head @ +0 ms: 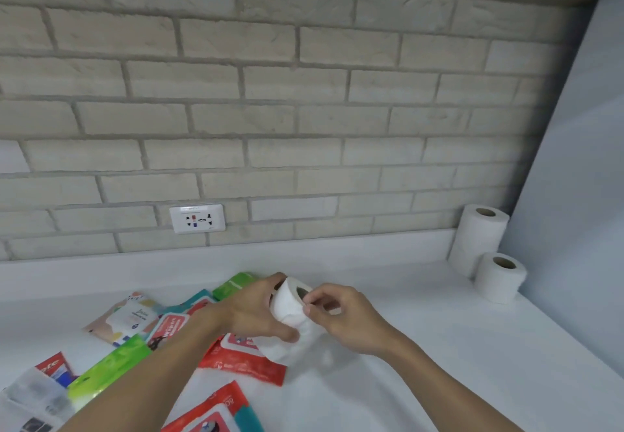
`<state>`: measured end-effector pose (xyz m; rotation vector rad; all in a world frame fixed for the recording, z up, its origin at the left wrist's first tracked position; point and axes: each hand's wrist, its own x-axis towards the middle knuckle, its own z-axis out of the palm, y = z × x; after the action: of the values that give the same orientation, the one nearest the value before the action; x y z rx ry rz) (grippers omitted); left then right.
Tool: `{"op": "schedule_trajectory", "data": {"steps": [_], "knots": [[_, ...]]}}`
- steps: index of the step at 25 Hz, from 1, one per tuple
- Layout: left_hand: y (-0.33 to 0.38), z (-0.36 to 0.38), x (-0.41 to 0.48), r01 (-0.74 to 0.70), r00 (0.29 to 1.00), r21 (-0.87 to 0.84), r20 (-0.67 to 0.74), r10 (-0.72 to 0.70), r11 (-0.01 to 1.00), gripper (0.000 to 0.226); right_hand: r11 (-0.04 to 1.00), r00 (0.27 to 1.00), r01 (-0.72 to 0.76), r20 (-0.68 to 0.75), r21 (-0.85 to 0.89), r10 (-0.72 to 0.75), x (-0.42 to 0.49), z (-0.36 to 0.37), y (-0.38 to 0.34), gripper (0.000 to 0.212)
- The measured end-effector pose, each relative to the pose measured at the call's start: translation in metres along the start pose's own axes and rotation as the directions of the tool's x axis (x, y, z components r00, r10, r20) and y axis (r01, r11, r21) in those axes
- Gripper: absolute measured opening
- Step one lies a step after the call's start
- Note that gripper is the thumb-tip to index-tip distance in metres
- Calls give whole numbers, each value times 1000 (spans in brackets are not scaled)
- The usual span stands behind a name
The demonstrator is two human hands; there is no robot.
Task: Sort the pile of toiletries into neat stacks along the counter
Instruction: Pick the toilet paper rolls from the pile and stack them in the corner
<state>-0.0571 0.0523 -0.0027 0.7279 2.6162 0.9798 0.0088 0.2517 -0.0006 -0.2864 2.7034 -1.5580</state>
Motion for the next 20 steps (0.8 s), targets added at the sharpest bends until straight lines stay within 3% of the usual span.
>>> {"op": "schedule_trajectory", "data": {"steps": [3,6,9,12,15,20], "knots": [[19,15,12,-30,999,-92,-33,27,995,69,988,976,-4,-217,151,37,-14,-25,17,5],[40,30,28,-80,994,-184,-90,64,980,71,935,916,-110,-331,336,226,-27,-53,32,7],[62,49,49,-131,988,-255,-111,106,958,74,789,881,-332,-129,517,455,-40,-81,47,26],[88,72,69,-181,981,-292,-128,149,939,76,634,874,-399,65,663,481,-52,-109,54,40],[116,95,86,-196,979,-335,-116,166,921,73,607,878,-379,64,699,475,-60,-134,65,44],[157,132,118,-209,977,-390,-56,204,897,70,620,854,-330,-55,712,518,-71,-179,97,39]]}}
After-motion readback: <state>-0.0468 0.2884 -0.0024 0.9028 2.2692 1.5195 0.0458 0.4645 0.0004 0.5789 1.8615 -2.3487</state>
